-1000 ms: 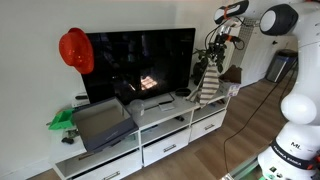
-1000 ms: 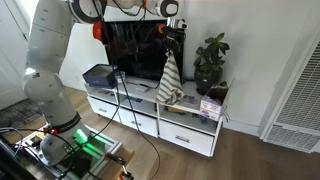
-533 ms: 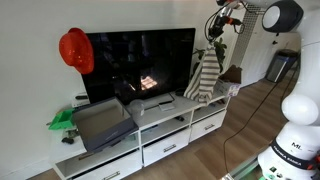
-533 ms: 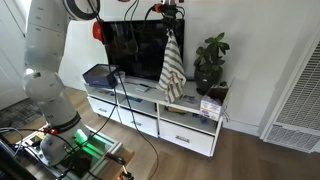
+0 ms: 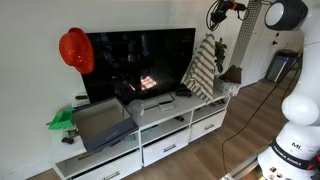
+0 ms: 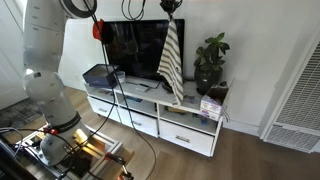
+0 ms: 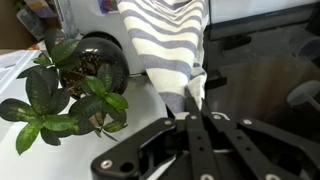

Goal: Unfold the cleaning cloth

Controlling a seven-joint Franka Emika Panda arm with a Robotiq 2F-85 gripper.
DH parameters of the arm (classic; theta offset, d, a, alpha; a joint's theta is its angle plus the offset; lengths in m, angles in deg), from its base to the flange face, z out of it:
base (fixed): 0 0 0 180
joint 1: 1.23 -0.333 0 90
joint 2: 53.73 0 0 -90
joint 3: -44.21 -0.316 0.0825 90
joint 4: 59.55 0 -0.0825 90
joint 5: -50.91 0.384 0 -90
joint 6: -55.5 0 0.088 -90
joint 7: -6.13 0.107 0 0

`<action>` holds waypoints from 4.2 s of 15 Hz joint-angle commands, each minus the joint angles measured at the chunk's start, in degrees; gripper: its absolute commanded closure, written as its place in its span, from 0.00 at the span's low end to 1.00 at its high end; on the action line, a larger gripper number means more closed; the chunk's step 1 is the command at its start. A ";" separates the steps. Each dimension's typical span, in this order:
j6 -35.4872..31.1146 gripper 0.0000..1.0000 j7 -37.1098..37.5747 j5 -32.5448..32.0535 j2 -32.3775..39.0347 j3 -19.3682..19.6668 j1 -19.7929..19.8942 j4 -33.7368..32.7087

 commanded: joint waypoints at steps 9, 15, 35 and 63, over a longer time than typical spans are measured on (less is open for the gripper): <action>-15.87 0.99 12.70 -2.22 1.68 6.57 0.26 -1.30; -22.98 0.99 17.56 -2.26 2.59 7.31 -1.19 -0.28; -18.34 0.97 14.25 1.78 4.20 1.14 -6.06 12.69; -19.72 0.65 -0.51 -12.16 4.52 -7.34 -20.62 22.59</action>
